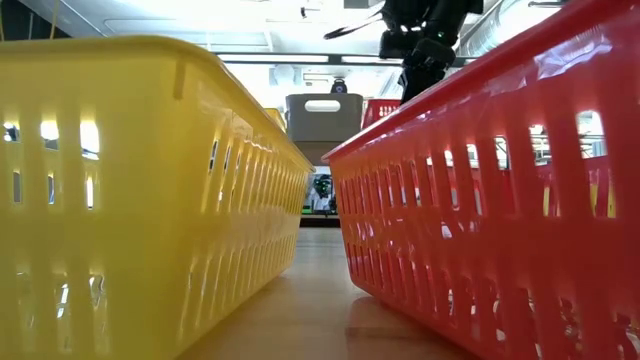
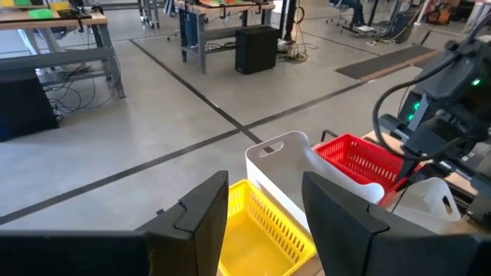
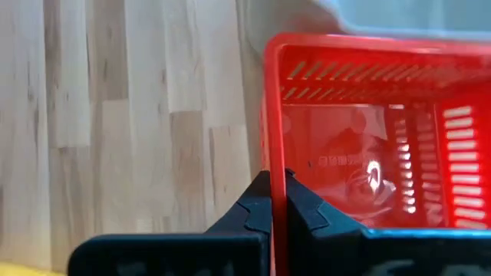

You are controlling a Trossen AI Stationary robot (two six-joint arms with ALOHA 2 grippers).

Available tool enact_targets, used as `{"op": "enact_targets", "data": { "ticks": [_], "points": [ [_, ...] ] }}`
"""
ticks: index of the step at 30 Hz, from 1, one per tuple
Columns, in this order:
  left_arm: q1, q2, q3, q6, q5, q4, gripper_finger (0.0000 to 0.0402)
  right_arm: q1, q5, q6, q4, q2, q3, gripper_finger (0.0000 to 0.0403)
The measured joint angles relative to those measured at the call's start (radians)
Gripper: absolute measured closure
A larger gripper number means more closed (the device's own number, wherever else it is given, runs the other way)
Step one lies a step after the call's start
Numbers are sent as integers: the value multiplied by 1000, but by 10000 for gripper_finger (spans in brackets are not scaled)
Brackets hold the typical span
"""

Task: Stack baskets on shelf by color
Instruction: Put the top red bin on the shelf

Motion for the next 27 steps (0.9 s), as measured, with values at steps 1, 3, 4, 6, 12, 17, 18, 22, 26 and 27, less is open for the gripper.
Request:
{"op": "enact_targets", "data": {
  "ticks": [1, 3, 4, 6, 12, 17, 18, 22, 26, 27],
  "points": [
    [0, 0, 0, 0, 0, 5, 245, -1, 0, -2, 3, 5, 0, 403],
    [0, 0, 0, 1, 0, 7, 245, -9, 2, -18, 4, 13, 0, 403],
    [0, 0, 0, 1, 1, 7, 245, -13, 3, -23, 7, 17, 0, 403],
    [0, 0, 0, 1, 1, 7, 245, -14, 4, -24, 6, 19, 0, 403],
    [0, 0, 0, 1, 1, 7, 245, -14, 6, -22, 4, 19, 0, 403],
    [0, 0, 0, 1, 1, 7, 245, -14, 37, 2, 11, 19, 0, 402],
    [0, 0, 0, 1, 1, 7, 245, -14, 40, 5, 12, 19, 0, 402],
    [0, 0, 0, 1, 1, 7, 245, -14, 35, 9, 12, 19, 0, 402],
    [0, 0, 0, 1, 1, 7, 245, -14, 32, 30, 13, 19, 0, 402],
    [0, 0, 0, 1, 1, 7, 245, -14, 32, 35, 14, 19, 0, 402]
  ]
}}
